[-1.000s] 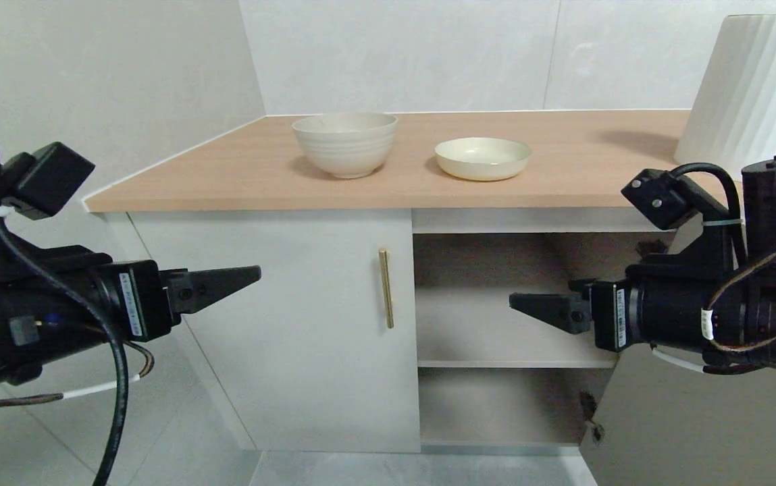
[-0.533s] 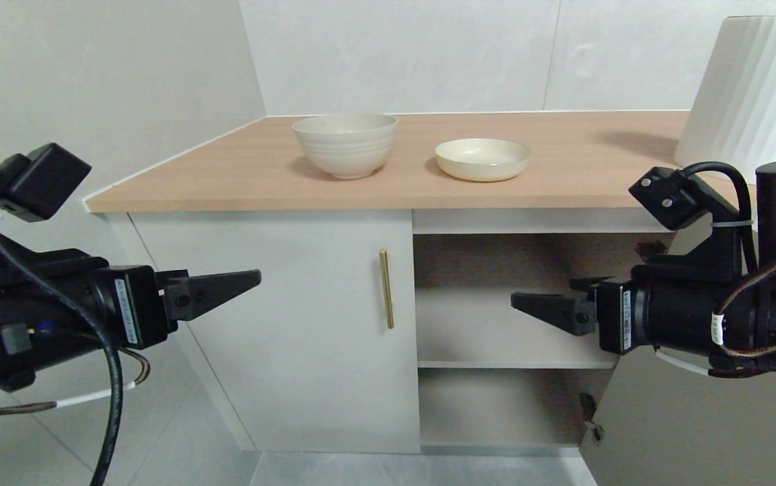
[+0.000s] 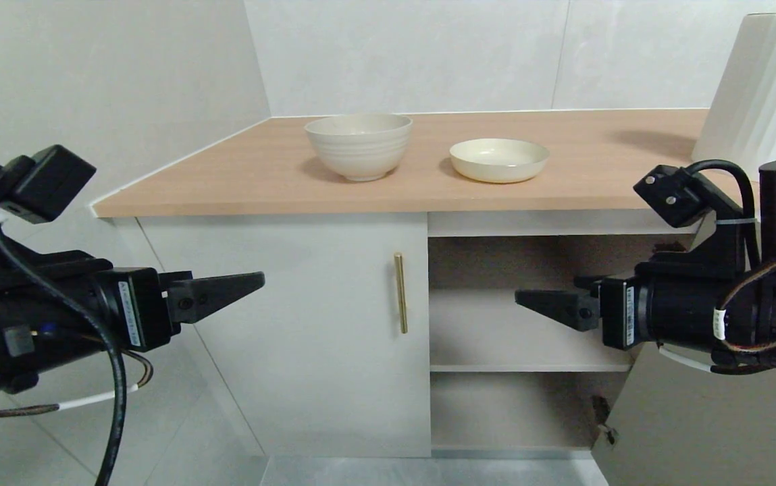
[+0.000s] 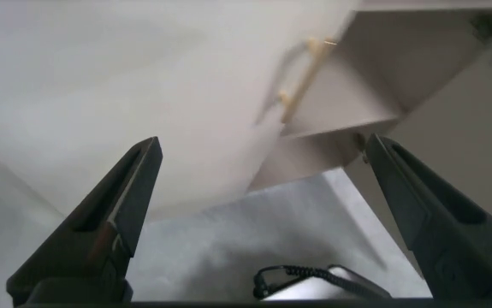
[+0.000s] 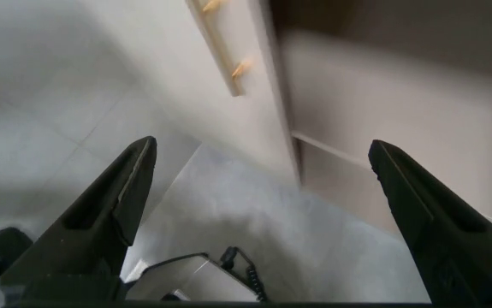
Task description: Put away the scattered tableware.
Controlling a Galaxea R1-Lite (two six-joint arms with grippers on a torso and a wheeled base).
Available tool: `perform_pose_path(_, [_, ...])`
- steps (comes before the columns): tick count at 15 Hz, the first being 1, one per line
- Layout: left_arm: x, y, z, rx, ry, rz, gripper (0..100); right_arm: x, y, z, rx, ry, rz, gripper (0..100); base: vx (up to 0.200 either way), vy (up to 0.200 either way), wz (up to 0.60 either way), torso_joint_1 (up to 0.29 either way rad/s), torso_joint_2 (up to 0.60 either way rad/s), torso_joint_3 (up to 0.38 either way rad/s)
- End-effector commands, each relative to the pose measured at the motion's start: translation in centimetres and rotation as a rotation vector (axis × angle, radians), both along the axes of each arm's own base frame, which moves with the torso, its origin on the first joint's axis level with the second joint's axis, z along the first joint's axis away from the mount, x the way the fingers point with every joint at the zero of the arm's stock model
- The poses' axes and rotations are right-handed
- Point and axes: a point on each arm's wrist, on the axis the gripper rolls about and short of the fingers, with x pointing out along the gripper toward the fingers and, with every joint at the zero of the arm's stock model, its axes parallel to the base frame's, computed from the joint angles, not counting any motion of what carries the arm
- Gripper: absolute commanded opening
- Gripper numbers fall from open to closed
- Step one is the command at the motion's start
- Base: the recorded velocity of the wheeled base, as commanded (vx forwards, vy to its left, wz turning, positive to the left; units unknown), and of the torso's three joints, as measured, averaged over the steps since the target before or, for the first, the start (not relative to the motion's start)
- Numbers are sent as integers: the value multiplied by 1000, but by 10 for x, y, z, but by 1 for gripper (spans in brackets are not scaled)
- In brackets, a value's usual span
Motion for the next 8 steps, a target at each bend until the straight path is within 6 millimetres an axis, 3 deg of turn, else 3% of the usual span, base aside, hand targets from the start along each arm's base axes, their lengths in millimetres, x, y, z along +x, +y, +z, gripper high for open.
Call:
perform_pose_path(1, [1,0,-1,1,2,3,100,0,0,0,1,-1,4,100,0,0,0,0,0,0])
perform_pose_path(8, [0,0,0,1,-5,3,100,-1,0,2,6,-10,3,100,0,0,0,0,0,0])
